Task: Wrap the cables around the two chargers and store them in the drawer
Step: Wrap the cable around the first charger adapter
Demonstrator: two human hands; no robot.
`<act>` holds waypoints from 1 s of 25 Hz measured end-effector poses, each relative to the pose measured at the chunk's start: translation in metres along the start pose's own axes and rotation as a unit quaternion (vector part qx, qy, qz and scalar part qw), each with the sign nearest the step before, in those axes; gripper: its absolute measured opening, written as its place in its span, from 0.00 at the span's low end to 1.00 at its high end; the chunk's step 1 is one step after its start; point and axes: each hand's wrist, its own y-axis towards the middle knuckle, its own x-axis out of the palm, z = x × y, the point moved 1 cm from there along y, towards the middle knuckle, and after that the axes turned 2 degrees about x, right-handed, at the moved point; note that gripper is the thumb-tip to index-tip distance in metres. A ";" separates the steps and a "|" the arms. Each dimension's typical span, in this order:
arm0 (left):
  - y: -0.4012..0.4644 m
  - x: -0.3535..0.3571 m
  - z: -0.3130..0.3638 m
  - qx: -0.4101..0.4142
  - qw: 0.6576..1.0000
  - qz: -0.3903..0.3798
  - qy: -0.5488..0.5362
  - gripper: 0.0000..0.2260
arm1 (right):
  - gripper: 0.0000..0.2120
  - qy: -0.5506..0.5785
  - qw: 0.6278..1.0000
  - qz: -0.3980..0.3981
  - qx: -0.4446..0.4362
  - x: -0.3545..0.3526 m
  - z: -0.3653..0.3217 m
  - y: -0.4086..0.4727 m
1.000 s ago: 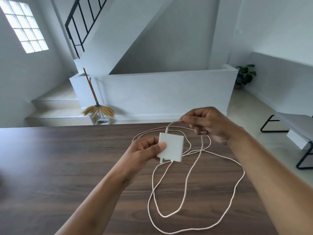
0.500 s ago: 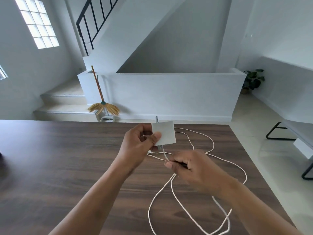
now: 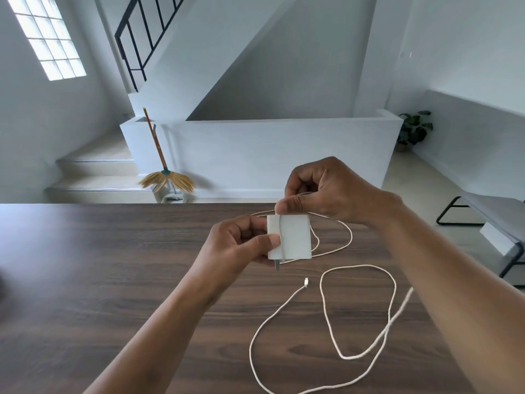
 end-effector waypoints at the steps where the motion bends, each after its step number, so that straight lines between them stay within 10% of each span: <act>1: -0.002 0.000 0.001 -0.002 0.999 -0.009 -0.036 0.15 | 0.12 0.047 0.999 0.012 0.002 0.003 0.006 0.001; 7: -0.002 0.001 0.005 0.026 0.994 0.024 -0.102 0.14 | 0.08 0.193 0.976 0.023 0.102 0.043 0.048 -0.012; 10: 0.004 0.000 0.003 0.023 0.995 0.074 -0.063 0.13 | 0.23 0.141 0.980 0.035 0.132 0.070 0.053 -0.030; 14: 0.010 0.002 -0.005 0.008 0.991 0.122 -0.049 0.15 | 0.10 0.074 0.994 0.029 0.070 0.083 0.049 -0.057; 25: 0.010 0.002 -0.009 0.012 0.989 0.138 0.046 0.06 | 0.18 -0.130 0.990 -0.049 0.026 0.049 -0.001 -0.068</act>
